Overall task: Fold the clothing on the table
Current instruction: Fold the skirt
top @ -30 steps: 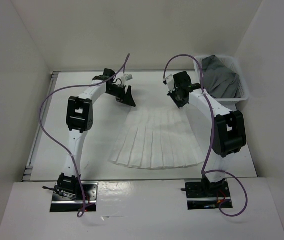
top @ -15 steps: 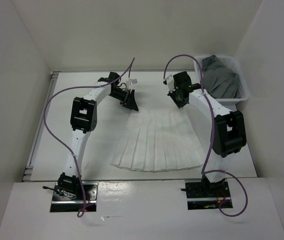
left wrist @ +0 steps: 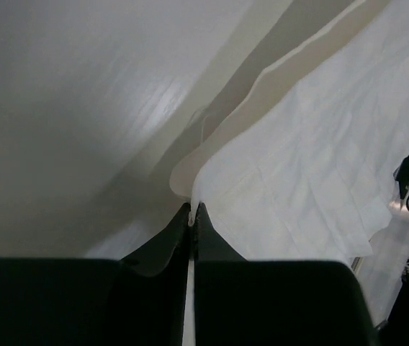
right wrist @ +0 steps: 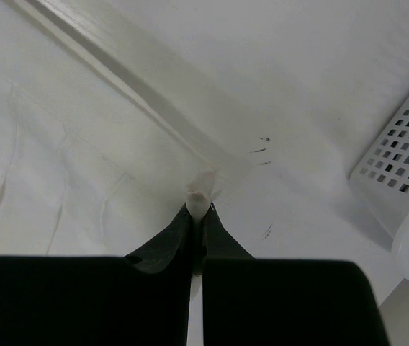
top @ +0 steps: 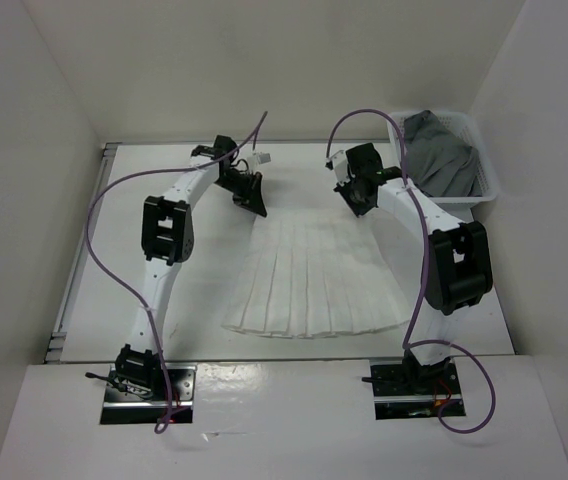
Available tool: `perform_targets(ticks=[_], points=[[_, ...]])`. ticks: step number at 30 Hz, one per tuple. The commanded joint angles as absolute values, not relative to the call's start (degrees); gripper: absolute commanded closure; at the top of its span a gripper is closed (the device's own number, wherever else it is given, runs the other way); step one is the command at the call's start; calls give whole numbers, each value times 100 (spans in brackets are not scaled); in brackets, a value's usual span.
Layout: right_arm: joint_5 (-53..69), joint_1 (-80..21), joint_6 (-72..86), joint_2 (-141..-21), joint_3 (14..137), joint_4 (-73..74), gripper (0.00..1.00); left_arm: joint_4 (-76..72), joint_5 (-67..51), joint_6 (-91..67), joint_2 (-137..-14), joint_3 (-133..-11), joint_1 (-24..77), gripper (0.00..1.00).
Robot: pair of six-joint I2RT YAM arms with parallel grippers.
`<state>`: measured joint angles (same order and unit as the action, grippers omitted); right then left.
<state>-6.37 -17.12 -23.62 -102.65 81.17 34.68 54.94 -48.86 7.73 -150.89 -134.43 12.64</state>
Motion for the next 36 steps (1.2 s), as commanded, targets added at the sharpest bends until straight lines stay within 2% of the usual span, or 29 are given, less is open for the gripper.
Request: perform_targets(ticks=[1,3,6,8,17,20,27,31,35,36], points=[[-668,-1758,-2338,-10063,8095,3340,100,5941,-4264,1046,-14924,-14287,1055,97],[-615,-1758,-2338,-10211,8270,3340,100,6257,-3974,1099,-14924,-14746,1055,97],[-694,-1810,-2390,-10414,8586,3226,100,7029,-3719,1151,-15450,-16500,1002,97],[-765,-1871,-2391,-10625,8832,3094,100,6918,-3473,1231,-15285,-16428,1002,97],[-1362,-1872,-2303,-11268,9905,2664,100,7102,-3788,1257,-14951,-16515,1002,96],[-1433,-1924,-2189,-11268,10020,2663,100,6979,-3376,1046,-14635,-16444,950,96],[-1433,-2030,-2074,-11074,9766,2663,100,6812,-2804,739,-13896,-15760,949,96],[-1433,-2083,-2022,-10951,9606,2602,100,6295,-2541,633,-13187,-14839,949,96],[-1433,-2083,-2021,-10785,9370,2549,100,5021,-2268,466,-12166,-12749,949,93],[-1433,-2083,-2021,-10784,9317,2549,100,4549,-2146,466,-11981,-11918,1001,92]])
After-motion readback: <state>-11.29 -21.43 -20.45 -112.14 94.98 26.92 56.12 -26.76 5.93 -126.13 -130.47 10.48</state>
